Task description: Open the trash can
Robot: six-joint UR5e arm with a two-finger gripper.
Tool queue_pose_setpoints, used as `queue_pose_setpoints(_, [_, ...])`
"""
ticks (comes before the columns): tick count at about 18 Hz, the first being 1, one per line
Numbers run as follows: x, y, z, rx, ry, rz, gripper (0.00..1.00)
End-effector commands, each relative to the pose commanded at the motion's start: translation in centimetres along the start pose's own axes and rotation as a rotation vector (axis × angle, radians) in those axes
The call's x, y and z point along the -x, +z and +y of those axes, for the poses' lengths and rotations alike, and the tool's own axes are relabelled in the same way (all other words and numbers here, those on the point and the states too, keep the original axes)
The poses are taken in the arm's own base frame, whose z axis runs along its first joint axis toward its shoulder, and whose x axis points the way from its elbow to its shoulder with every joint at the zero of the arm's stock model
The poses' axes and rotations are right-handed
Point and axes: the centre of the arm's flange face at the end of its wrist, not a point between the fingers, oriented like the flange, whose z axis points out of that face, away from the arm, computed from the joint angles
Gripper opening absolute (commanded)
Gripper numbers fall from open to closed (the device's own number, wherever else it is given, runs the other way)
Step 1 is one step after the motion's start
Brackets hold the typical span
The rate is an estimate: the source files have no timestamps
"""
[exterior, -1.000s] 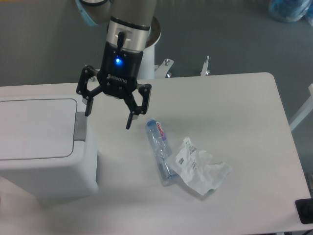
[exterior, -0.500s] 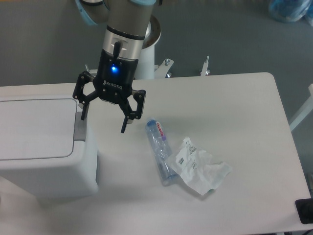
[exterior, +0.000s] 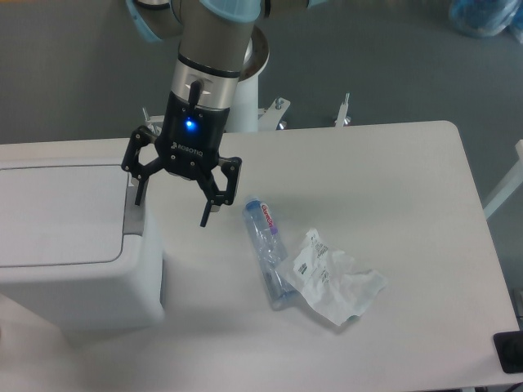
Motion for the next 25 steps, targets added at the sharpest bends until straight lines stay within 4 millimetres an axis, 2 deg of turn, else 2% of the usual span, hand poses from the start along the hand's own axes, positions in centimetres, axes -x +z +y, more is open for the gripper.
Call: queue_pose_setpoints(25, [0.1, 1.3, 0.3, 0.019, -0.004, 0.012, 1.00])
